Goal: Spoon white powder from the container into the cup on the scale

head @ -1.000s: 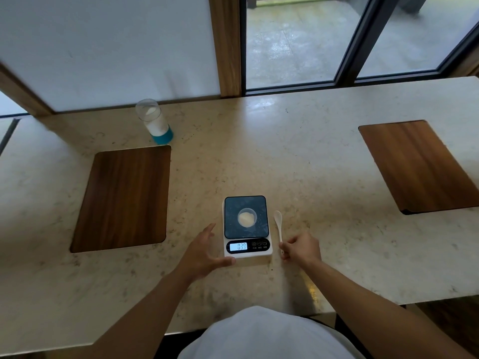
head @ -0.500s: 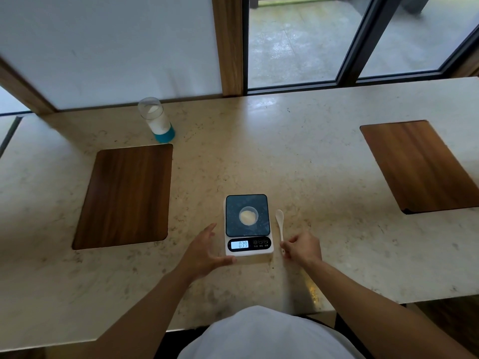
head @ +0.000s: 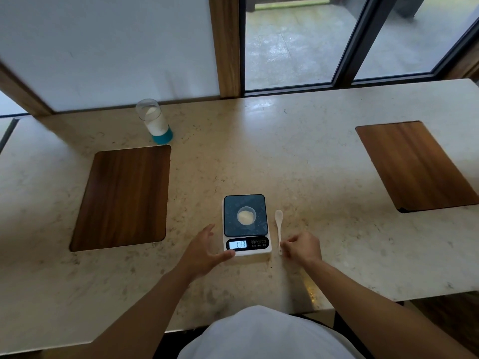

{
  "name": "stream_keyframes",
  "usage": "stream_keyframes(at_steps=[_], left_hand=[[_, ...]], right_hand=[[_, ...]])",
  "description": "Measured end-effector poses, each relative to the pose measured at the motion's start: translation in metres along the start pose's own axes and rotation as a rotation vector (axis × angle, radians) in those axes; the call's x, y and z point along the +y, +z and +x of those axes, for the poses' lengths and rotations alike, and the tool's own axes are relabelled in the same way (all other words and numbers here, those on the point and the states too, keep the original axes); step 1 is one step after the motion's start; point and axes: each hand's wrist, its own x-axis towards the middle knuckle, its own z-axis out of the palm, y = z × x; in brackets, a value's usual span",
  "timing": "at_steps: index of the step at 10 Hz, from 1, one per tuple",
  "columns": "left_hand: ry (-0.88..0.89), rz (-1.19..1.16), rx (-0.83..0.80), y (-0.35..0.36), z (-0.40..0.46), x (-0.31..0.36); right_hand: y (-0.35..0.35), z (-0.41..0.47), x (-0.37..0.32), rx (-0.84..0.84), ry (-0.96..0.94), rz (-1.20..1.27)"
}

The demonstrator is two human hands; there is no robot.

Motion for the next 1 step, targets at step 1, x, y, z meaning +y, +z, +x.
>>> stream_keyframes(at_steps=[1], left_hand=[[0.014,-0.011,0.022,0.0018,0.0047,-0.0025]], right_hand=[[-0.0018,0.0018,-0.0005,0.012,-0.009,0.02]])
